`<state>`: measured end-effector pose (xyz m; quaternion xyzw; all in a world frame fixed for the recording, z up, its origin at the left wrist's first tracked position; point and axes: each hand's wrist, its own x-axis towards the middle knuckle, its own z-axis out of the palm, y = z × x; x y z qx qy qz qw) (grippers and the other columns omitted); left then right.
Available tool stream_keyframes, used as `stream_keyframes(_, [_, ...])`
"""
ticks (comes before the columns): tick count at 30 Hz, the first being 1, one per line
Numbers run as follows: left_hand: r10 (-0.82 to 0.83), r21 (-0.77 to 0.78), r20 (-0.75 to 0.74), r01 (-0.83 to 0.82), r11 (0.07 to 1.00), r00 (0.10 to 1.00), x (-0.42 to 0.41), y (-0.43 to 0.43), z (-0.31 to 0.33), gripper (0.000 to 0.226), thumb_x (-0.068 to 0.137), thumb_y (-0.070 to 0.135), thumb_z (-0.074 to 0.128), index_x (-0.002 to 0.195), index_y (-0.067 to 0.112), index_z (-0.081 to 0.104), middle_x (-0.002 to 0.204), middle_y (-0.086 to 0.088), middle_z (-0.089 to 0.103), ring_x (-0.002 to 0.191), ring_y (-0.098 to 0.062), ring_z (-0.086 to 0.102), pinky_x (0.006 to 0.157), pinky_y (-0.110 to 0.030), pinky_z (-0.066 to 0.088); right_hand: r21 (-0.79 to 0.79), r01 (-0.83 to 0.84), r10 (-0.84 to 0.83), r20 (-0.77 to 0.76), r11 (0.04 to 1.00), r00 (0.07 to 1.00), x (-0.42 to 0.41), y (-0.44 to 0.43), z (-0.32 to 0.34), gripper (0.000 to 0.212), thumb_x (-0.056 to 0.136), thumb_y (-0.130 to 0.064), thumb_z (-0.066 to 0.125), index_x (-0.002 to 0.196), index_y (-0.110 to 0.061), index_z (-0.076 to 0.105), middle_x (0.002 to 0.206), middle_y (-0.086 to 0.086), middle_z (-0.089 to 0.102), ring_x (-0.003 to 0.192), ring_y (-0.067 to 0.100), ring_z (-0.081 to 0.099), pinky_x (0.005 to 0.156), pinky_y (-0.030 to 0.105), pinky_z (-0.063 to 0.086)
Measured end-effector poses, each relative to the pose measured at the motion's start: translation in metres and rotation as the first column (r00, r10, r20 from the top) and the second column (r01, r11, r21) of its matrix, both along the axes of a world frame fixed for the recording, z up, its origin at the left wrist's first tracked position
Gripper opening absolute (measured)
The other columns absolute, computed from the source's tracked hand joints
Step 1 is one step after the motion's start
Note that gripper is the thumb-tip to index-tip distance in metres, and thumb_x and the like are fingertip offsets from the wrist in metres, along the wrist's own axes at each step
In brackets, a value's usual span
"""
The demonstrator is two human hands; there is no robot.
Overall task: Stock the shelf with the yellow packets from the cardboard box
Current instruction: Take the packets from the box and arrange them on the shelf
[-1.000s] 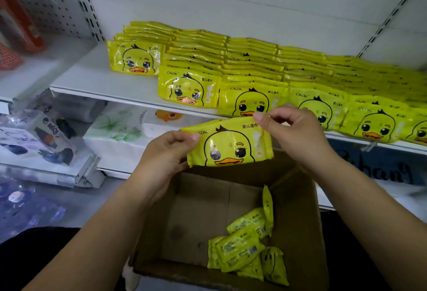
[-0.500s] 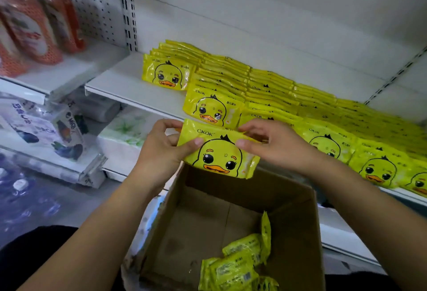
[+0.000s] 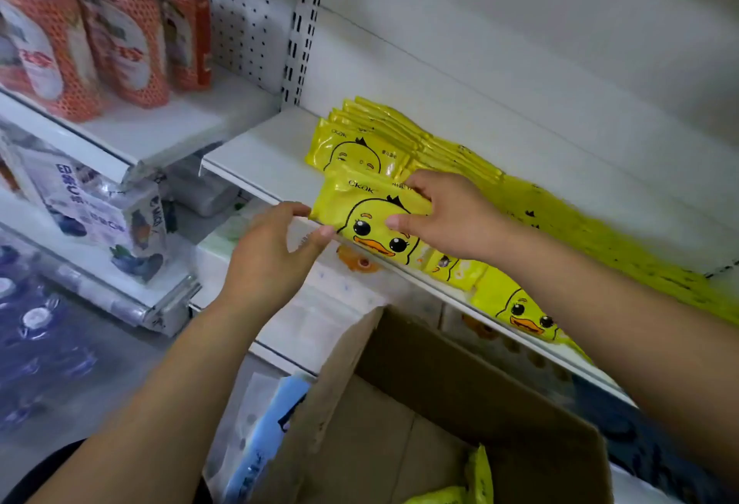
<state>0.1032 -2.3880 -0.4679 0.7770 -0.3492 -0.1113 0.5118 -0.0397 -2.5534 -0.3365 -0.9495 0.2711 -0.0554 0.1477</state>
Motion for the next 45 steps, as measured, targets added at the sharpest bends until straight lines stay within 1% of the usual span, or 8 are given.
stream_keyframes(4, [-0.065, 0.218, 0.213, 0.017, 0.976, 0.975, 0.02, -0.011, -0.018, 0.07, 0.089, 0.073, 0.051, 0.135, 0.022, 0.061, 0.159, -0.003, 0.041, 0.149, -0.026, 0.032, 0.117, -0.053, 0.033, -0.026, 0.069, -0.066, 0.081, 0.997, 0.995, 0.055, -0.034, -0.005, 0.049, 0.084, -0.041, 0.078, 0.123, -0.015, 0.062, 0.105, -0.004, 0.057, 0.097, 0.014, 0.052, 0.076, 0.022, 0.033])
stream_keyframes(8, [-0.132, 0.275, 0.224, 0.067, 0.959, 0.966, 0.02, -0.02, -0.021, 0.083, 0.087, 0.081, 0.039, 0.148, 0.026, 0.05, 0.166, 0.001, 0.027, 0.156, -0.022, 0.016, 0.122, -0.054, 0.021, -0.024, 0.09, -0.087, 0.125, 0.996, 0.988, 0.093, -0.06, -0.018, 0.036, 0.084, -0.039, 0.078, 0.109, -0.02, 0.061, 0.082, -0.011, 0.047, 0.087, 0.016, 0.045, 0.06, 0.019, 0.03])
stream_keyframes(15, [-0.103, 0.28, 0.199, 0.044, 0.959, 0.975, 0.026, -0.029, -0.029, 0.078, 0.088, 0.076, 0.036, 0.145, 0.026, 0.053, 0.164, 0.002, 0.03, 0.155, -0.021, 0.016, 0.121, -0.052, 0.023, -0.093, 0.095, -0.092, 0.041, 0.991, 0.995, 0.134, -0.083, -0.048, 0.06, 0.082, -0.036, 0.081, 0.131, -0.01, 0.058, 0.132, 0.008, 0.061, 0.121, 0.025, 0.056, 0.086, 0.023, 0.037])
stream_keyframes(23, [-0.066, 0.289, 0.212, 0.002, 0.957, 0.975, 0.023, -0.034, -0.029, 0.062, 0.097, 0.062, 0.049, 0.145, 0.023, 0.052, 0.163, 0.0, 0.03, 0.154, -0.022, 0.017, 0.119, -0.05, 0.025, -0.203, 0.154, -0.152, 0.025, 0.967, 0.988, 0.125, -0.081, -0.054, 0.06, 0.08, -0.041, 0.081, 0.125, -0.014, 0.052, 0.128, 0.005, 0.055, 0.121, 0.026, 0.052, 0.095, 0.04, 0.047])
stream_keyframes(32, [0.005, 0.123, 0.237, -0.035, 0.992, 0.972, -0.02, -0.034, -0.028, 0.055, 0.096, 0.056, 0.049, 0.124, 0.011, 0.064, 0.133, -0.008, 0.057, 0.126, -0.029, 0.047, 0.102, -0.047, 0.044, -0.237, 0.046, 0.051, 0.386, 0.97, 0.921, 0.028, -0.016, -0.06, 0.043, 0.083, -0.033, 0.076, 0.117, -0.011, 0.061, 0.121, 0.006, 0.059, 0.117, 0.027, 0.049, 0.096, 0.043, 0.044])
stream_keyframes(36, [-0.062, 0.286, 0.09, 0.034, 0.957, 0.994, -0.059, -0.025, -0.034, 0.06, 0.098, 0.057, 0.055, 0.134, 0.009, 0.055, 0.137, -0.009, 0.052, 0.13, -0.03, 0.048, 0.101, -0.045, 0.044, -0.224, -0.026, 0.127, 0.45, 0.974, 0.884, -0.048, 0.02, -0.083, 0.029, 0.088, -0.027, 0.073, 0.11, -0.009, 0.065, 0.113, 0.005, 0.063, 0.11, 0.023, 0.052, 0.095, 0.034, 0.042])
stream_keyframes(41, [-0.198, 0.566, -0.105, 0.222, 0.794, 0.975, -0.097, -0.007, -0.052, 0.087, 0.092, 0.076, 0.043, 0.153, 0.015, 0.035, 0.155, -0.013, 0.045, 0.139, -0.037, 0.048, 0.11, -0.054, 0.045, -0.102, -0.037, 0.068, 0.317, 0.994, 0.946, -0.151, 0.043, -0.144, 0.021, 0.089, -0.028, 0.073, 0.1, -0.011, 0.067, 0.101, 0.004, 0.066, 0.097, 0.023, 0.057, 0.083, 0.034, 0.046])
stream_keyframes(45, [-0.208, 0.611, -0.194, 0.284, 0.739, 0.959, -0.133, 0.01, -0.062, 0.073, 0.096, 0.071, 0.043, 0.141, 0.013, 0.043, 0.142, -0.016, 0.057, 0.125, -0.04, 0.059, 0.095, -0.046, 0.053, 0.239, 0.172, -0.177, -0.003, 0.956, 0.984, -0.22, 0.046, -0.207, 0.019, 0.089, -0.028, 0.073, 0.096, -0.012, 0.07, 0.096, 0.005, 0.069, 0.095, 0.024, 0.061, 0.08, 0.034, 0.044])
